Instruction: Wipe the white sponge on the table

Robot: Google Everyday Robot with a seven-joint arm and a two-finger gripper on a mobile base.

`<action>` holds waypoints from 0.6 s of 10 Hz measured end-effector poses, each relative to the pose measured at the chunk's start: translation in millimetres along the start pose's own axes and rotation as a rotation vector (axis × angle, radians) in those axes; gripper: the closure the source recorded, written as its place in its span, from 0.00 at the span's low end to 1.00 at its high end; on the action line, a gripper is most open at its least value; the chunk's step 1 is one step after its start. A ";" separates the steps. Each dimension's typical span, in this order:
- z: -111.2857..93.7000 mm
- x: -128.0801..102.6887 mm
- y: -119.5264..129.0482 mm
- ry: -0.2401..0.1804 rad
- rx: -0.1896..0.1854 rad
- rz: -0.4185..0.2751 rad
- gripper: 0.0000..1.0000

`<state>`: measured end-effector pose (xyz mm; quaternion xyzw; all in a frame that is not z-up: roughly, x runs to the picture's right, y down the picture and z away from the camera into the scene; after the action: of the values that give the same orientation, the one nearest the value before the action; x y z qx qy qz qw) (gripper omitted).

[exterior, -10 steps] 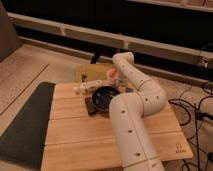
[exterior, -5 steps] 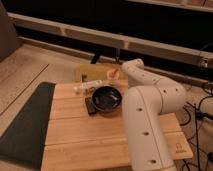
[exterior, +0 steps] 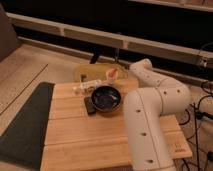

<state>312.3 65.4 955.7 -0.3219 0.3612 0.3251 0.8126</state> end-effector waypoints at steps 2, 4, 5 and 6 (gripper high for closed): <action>-52.6 -43.7 -32.2 -0.080 0.140 -0.055 1.00; -105.0 -106.1 -34.7 -0.224 0.239 -0.203 1.00; -114.4 -126.1 -26.2 -0.268 0.247 -0.255 1.00; -120.3 -151.6 -7.6 -0.321 0.240 -0.331 1.00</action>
<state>192.7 -75.1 1014.7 -0.2222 0.2061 0.1892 0.9340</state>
